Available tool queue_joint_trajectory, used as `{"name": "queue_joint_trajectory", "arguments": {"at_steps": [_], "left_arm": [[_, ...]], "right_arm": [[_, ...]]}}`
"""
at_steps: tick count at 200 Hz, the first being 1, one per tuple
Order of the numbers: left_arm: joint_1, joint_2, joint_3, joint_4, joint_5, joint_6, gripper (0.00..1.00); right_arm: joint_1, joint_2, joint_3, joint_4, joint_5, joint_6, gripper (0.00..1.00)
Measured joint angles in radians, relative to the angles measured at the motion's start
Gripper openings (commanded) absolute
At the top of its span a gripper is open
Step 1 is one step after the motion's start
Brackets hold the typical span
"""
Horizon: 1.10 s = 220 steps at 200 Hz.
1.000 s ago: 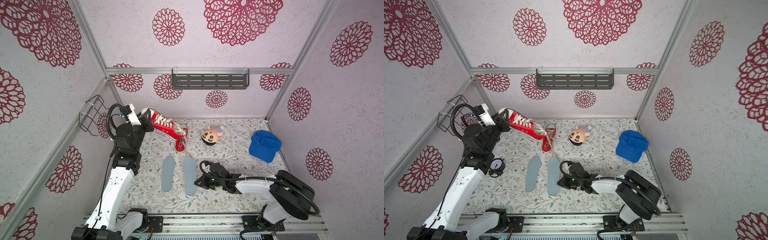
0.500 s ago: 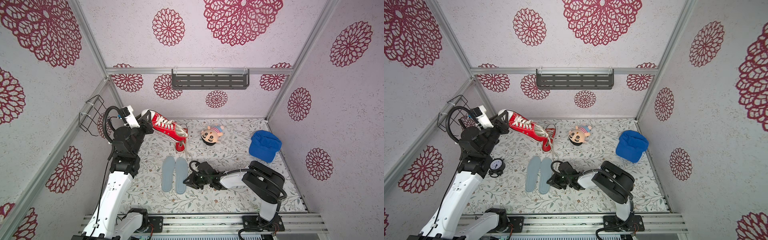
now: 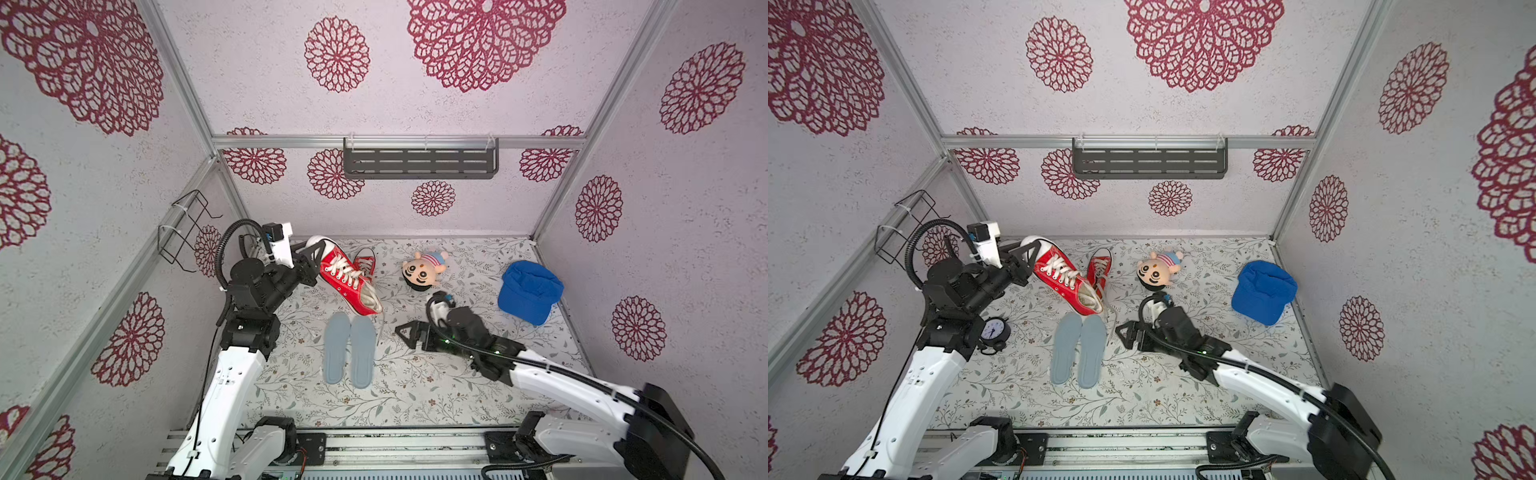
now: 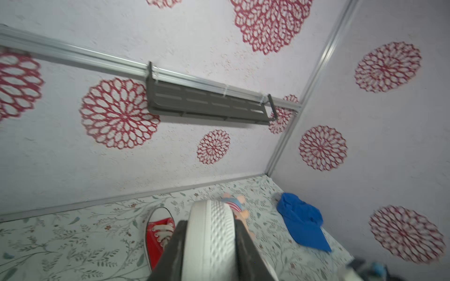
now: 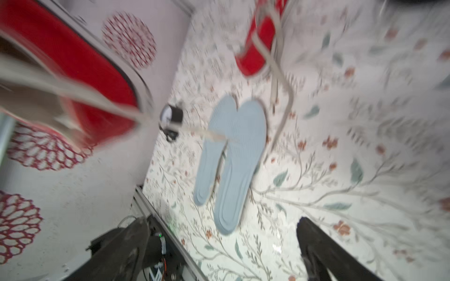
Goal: Remove the insole from the shoe
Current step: Place the shoe at the center of the board.
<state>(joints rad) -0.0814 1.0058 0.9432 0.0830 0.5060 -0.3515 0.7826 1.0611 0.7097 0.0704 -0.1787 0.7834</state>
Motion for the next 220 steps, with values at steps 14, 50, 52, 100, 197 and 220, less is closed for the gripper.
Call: {"name": "queue_joint_trajectory", "arguments": {"at_steps": [14,50,52,100,197,220], "left_arm": [[-0.005,0.000,-0.053,0.048,0.110,-0.012,0.00],[-0.059,0.005,-0.154,0.178,0.293,-0.050,0.00],[-0.064,0.005,-0.156,0.184,0.301,-0.050,0.00],[-0.156,0.013,-0.156,0.283,0.403,-0.048,0.00],[-0.141,-0.049,-0.134,0.168,0.133,-0.018,0.99],[-0.114,-0.192,-0.137,0.077,-0.051,0.009,0.97]], "right_arm": [[-0.077,-0.085,0.003,0.023,-0.074,-0.074,0.99],[-0.100,-0.046,0.064,0.167,-0.309,-0.137,0.99],[-0.098,-0.034,0.068,0.179,-0.324,-0.137,0.99],[-0.059,0.215,0.132,0.353,-0.482,-0.119,0.81],[-0.111,0.386,0.148,0.478,-0.546,0.006,0.00],[-0.179,0.487,0.214,0.391,-0.485,0.008,0.01]]}}
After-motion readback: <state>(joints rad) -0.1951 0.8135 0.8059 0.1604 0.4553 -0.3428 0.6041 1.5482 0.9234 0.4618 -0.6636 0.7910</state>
